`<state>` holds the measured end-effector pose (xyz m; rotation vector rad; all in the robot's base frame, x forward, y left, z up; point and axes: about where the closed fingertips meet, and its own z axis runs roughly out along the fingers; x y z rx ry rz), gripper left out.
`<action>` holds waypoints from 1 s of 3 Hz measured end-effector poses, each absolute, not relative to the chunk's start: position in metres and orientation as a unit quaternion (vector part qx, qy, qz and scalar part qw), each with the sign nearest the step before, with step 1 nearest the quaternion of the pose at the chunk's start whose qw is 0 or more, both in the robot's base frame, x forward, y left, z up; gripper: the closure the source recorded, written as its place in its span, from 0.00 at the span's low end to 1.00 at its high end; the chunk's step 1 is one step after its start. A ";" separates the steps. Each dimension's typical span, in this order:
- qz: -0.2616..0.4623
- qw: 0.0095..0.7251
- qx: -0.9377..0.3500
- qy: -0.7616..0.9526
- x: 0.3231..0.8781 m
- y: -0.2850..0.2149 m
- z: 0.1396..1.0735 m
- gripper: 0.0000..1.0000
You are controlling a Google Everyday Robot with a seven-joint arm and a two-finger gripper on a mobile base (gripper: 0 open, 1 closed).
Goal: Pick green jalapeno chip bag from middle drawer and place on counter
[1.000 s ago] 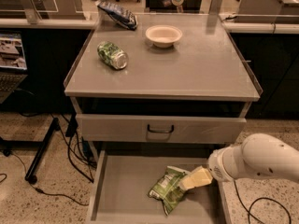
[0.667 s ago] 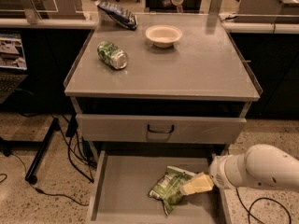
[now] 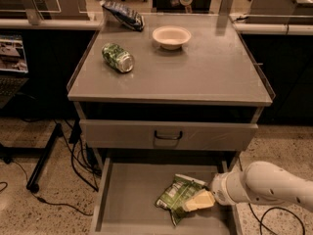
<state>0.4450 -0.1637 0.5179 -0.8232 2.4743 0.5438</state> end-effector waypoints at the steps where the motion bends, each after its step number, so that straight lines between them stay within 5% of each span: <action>1: 0.246 0.207 -0.318 0.892 0.448 -0.147 0.478 0.00; 3: 0.225 0.214 -0.308 0.899 0.452 -0.147 0.446 0.00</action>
Offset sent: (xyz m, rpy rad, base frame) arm 0.0041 0.0130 -0.0314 0.0485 0.0523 0.0616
